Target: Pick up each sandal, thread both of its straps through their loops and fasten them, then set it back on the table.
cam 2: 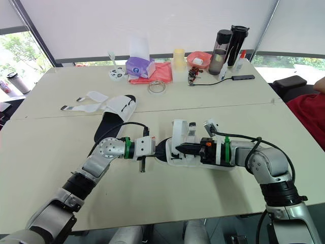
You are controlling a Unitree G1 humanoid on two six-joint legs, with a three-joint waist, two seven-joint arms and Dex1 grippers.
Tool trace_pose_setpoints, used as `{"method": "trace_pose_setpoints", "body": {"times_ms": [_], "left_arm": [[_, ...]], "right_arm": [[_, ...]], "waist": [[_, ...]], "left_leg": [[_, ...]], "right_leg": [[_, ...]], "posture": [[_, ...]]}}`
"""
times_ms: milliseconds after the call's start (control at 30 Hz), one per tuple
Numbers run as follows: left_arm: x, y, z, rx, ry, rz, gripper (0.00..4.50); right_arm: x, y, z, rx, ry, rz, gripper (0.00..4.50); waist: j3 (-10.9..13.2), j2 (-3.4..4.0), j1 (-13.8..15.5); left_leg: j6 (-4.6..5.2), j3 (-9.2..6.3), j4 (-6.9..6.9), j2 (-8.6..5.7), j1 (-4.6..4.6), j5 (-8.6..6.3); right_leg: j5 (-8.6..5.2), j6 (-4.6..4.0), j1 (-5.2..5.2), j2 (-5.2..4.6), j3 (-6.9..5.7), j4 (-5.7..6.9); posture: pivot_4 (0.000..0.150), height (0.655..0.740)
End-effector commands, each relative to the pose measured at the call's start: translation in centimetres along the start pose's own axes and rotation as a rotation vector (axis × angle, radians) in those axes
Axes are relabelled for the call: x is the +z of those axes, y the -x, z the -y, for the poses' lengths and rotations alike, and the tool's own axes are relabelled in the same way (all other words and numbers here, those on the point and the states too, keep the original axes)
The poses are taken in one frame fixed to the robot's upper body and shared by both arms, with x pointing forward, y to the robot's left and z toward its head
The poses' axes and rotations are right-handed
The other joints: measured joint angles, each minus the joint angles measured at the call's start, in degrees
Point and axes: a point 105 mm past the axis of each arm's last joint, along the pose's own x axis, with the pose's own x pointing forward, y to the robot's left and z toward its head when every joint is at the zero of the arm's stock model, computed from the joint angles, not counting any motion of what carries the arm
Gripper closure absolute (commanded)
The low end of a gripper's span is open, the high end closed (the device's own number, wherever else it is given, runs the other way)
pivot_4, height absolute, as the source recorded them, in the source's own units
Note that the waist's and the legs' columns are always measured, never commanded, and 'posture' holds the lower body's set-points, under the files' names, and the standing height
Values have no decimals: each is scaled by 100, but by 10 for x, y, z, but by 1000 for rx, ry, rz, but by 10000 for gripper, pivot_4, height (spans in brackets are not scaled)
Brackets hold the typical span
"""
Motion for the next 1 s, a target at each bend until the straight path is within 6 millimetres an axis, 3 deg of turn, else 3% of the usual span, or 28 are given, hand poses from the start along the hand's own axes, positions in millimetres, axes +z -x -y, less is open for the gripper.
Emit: {"method": "trace_pose_setpoints", "body": {"times_ms": [33, 267, 400, 533, 800, 900, 1000], "left_arm": [[-29, -1, 17, -46, 62, -116, 45000], [-29, -2, 17, -43, 61, -118, 45000], [-30, -2, 17, -43, 63, -121, 45000], [-31, -2, 17, -43, 65, -122, 45000], [-31, -3, 17, -42, 65, -121, 45000], [-31, -2, 17, -38, 66, -122, 45000], [-33, -2, 18, -35, 69, -125, 45000]], "right_arm": [[1, 2, 7, -42, 17, 12, 44326], [12, -1, -2, 16, 26, 65, 44326], [14, -1, -3, 15, 54, 57, 31555], [17, -4, -5, 17, 64, 57, 11414], [17, -13, -12, 41, 83, 38, 11414], [12, -16, -11, 24, 97, 17, 20086], [6, -16, -11, 13, 120, -8, 35760]], "waist": [[0, 0, 0], [0, -1, 0], [0, -1, 0], [-1, -1, -1], [-1, 0, 2], [-1, 0, 0], [-1, 0, 3]], "left_leg": [[0, 0, 0, 0, 0, 0], [0, -1, 1, 0, 2, 0], [0, -1, 1, 0, 2, 0], [-1, -1, 1, 0, 2, -1], [-8, -2, 1, 0, 2, -5], [-9, -1, 1, 0, 2, -5], [-11, -2, 0, 0, 2, -6]], "right_leg": [[0, 0, 1, 0, 0, 0], [0, 0, 2, 0, 0, 0], [0, 0, 2, 0, 0, 0], [0, 0, 2, 0, 0, 0], [0, 0, 2, 0, 0, 0], [0, 0, 2, -1, 0, 0], [0, 0, 1, 0, 0, 0]], "posture": [[1500, 7400], [1500, 7400], [1500, 7400], [1500, 7400], [1500, 7400], [1500, 7400], [1500, 7400]]}}
